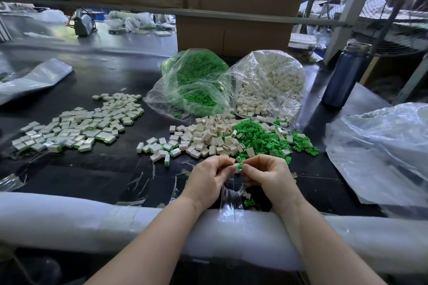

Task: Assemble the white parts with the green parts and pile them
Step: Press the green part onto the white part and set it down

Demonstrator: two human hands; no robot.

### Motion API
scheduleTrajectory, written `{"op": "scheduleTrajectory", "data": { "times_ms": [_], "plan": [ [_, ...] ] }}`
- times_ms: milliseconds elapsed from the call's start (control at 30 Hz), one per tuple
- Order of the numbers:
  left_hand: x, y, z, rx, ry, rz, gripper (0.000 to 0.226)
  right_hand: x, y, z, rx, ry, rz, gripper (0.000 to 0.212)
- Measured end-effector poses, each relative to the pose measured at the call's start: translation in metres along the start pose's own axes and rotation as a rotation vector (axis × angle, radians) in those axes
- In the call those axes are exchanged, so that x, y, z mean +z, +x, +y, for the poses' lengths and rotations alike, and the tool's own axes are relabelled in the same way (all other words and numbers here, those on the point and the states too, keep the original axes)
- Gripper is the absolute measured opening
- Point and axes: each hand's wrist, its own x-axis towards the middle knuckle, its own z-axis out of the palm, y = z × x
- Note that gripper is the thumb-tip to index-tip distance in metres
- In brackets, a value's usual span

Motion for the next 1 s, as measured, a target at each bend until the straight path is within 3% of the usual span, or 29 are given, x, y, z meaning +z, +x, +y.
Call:
{"op": "scheduleTrajectory", "data": {
  "times_ms": [367,1000],
  "plan": [
    [-0.0009,0.0013,-0.0014,-0.079,0.058,-0.050,0.015,0.0048,-0.0004,-0.0023,-0.037,-0.226,-0.044,0.018],
    [0.0001,-0.0002,0.0004,-0.025,0.127,-0.078,0.014,0.0046,-0.0018,-0.0061,0.028,-0.229,-0.045,0.018]
  ]
}}
